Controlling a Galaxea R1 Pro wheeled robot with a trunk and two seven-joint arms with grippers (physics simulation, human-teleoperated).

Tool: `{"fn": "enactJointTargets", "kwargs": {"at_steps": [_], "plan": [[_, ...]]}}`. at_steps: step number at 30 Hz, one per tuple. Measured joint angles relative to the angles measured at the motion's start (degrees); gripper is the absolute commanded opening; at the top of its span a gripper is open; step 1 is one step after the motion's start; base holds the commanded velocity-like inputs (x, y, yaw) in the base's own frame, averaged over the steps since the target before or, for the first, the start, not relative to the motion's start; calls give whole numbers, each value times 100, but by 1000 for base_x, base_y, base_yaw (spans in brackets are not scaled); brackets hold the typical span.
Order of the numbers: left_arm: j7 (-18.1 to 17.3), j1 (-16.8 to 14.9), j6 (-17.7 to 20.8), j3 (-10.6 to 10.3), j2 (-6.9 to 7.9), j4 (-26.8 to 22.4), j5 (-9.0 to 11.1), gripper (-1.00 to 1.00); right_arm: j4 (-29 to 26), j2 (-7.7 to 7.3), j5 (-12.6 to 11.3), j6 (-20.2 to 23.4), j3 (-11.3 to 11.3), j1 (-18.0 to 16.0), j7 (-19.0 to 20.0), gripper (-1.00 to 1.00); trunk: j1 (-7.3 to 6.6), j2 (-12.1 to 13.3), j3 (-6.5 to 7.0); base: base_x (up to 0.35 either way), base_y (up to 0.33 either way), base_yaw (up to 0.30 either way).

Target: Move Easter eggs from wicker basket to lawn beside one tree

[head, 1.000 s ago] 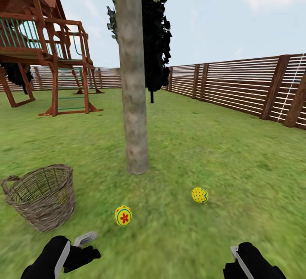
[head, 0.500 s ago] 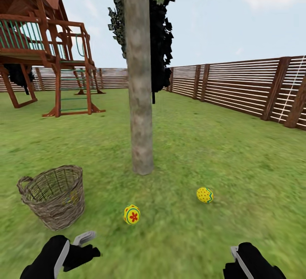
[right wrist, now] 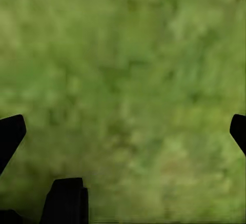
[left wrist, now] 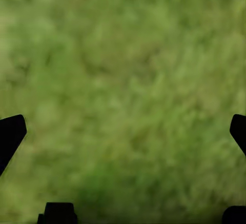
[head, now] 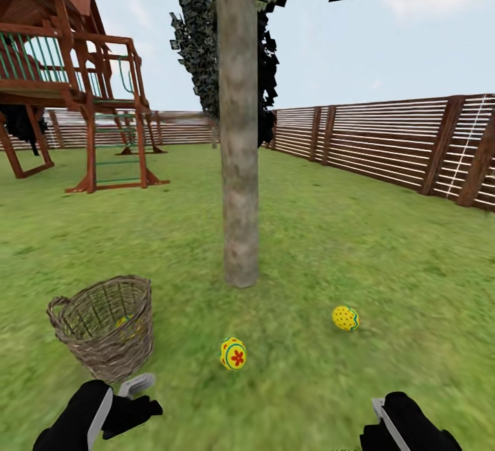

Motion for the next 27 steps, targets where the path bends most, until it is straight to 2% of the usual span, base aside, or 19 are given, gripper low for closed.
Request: {"fn": "enactJointTargets", "kwargs": {"at_steps": [7, 27], "plan": [[9, 1, -2, -6, 0, 5, -11, 100, 2, 25, 38, -10, 15, 0, -1, 100, -154, 281, 134, 0, 346, -233], [26, 2, -99, -9, 1, 13, -20, 100, 4, 36, 44, -11, 25, -2, -19, 100, -593, 1083, 493, 0, 346, -6]]}}
